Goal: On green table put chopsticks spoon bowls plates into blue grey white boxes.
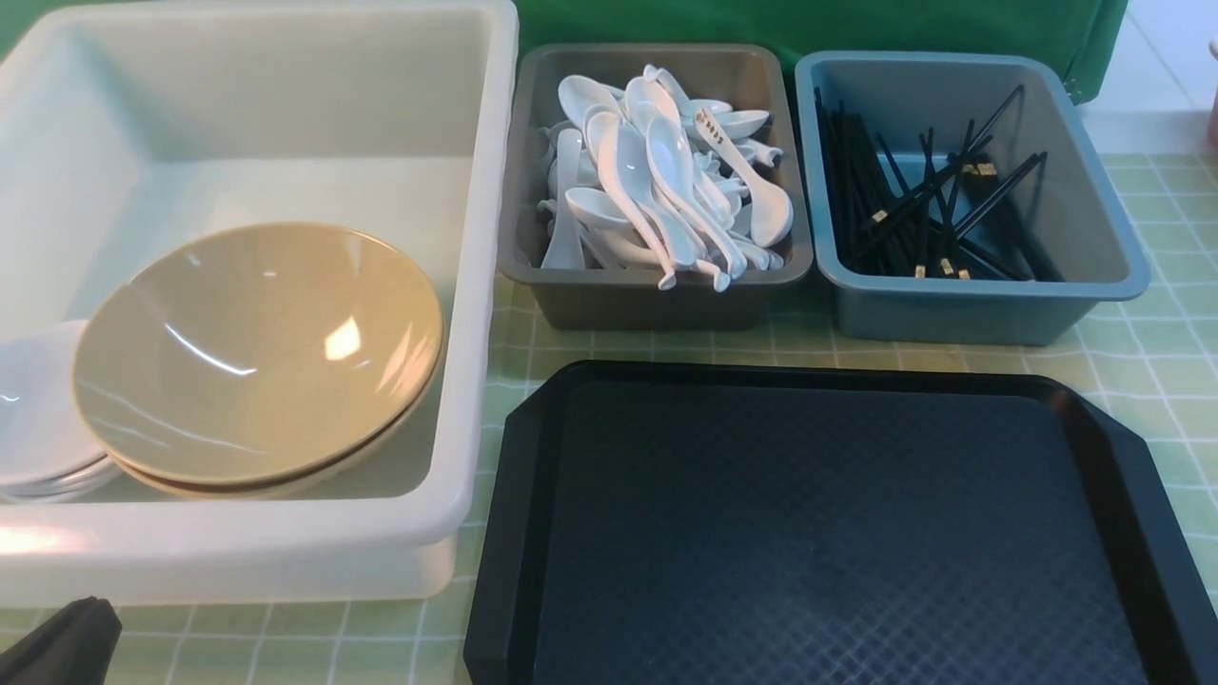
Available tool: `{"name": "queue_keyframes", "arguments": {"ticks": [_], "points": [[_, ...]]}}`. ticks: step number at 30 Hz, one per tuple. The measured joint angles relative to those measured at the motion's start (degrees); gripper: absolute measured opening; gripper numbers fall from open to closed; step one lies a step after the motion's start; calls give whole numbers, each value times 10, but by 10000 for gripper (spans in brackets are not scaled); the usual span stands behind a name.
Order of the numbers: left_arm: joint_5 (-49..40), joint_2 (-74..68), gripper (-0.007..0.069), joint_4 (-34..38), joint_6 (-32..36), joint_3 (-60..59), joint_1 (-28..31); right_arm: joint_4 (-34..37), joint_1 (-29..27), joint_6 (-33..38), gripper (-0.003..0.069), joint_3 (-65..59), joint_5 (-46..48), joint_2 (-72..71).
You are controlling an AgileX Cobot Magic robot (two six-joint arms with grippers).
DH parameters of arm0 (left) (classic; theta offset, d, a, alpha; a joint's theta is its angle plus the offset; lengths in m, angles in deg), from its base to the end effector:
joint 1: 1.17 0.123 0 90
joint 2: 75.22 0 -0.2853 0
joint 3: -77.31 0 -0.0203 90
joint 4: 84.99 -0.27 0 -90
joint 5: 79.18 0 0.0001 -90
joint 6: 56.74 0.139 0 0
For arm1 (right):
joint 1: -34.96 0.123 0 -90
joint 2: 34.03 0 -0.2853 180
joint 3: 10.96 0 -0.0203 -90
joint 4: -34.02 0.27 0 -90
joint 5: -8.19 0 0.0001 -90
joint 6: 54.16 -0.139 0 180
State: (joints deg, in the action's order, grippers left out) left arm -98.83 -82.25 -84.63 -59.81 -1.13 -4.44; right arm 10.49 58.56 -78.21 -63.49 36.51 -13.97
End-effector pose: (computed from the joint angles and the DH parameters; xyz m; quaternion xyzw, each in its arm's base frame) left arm 0.1184 -0.0071 0.1631 -0.0003 0.7940 -0.0363 0.6069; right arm 0.1190 0.0232 0.2998 -0.0739 0.7552 0.0790 0.6465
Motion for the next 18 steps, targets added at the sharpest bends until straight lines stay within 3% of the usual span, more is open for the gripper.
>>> {"name": "queue_keyframes", "arguments": {"ticks": [1, 5, 6, 11, 18], "points": [[1, 0, -1, 0, -1, 0, 0, 4, -59, 0, 143, -1, 1, -2], [1, 0, -1, 0, -2, 0, 0, 80, -144, 19, 145, -1, 9, -2], [1, 0, -1, 0, -2, 0, 0, 119, -167, 59, 146, -1, 22, -2], [1, 0, -1, 0, -2, 0, 0, 202, -191, 186, 150, -10, 42, 7], [1, 0, -1, 0, -2, 0, 0, 167, -197, 208, 152, -99, -4, -41]]}}
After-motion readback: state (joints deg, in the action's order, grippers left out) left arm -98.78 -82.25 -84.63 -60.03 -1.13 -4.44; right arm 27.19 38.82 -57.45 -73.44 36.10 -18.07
